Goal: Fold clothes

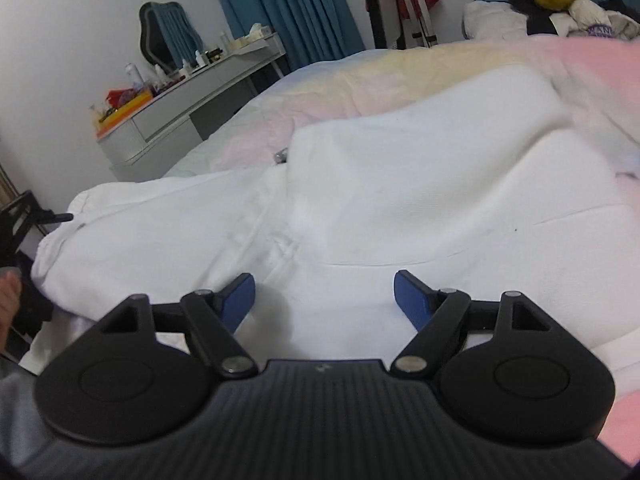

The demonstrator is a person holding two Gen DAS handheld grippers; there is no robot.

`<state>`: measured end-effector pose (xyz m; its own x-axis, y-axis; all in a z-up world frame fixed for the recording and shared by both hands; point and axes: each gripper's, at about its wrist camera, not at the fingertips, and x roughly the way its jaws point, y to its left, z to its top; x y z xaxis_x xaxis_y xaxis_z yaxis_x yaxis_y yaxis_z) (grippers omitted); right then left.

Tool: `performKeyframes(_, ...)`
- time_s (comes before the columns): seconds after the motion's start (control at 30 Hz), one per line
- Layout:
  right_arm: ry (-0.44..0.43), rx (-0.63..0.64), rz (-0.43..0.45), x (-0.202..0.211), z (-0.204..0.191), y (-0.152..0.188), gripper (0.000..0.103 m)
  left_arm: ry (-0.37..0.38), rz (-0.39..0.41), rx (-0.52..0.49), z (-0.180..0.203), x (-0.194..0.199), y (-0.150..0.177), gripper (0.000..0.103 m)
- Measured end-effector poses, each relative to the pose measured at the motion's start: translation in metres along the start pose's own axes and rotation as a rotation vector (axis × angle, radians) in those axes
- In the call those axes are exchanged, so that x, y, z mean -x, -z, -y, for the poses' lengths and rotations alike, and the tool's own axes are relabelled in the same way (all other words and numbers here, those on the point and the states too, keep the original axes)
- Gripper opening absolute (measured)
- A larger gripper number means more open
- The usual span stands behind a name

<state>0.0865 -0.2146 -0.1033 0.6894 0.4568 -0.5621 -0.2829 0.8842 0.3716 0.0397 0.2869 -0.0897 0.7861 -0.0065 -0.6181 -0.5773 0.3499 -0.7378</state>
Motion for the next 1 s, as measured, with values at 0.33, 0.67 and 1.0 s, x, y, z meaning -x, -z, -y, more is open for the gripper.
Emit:
performKeyframes(0.33, 0.031, -0.150, 0.044, 0.026, 0.020, -0.016, 0.078, 0.085, 0.086, -0.143, 0.029, 0.021, -0.001, 0.019)
performKeyframes(0.67, 0.086, -0.464, 0.276, 0.112, 0.104, -0.047, 0.079, 0.283, 0.237, -0.549, 0.191, 0.079, 0.091, 0.017)
performKeyframes(1.0, 0.129, -0.701, 0.436, 0.171, 0.192, -0.038, 0.081, 0.453, 0.232, -1.146, 0.290, 0.050, 0.321, 0.017)
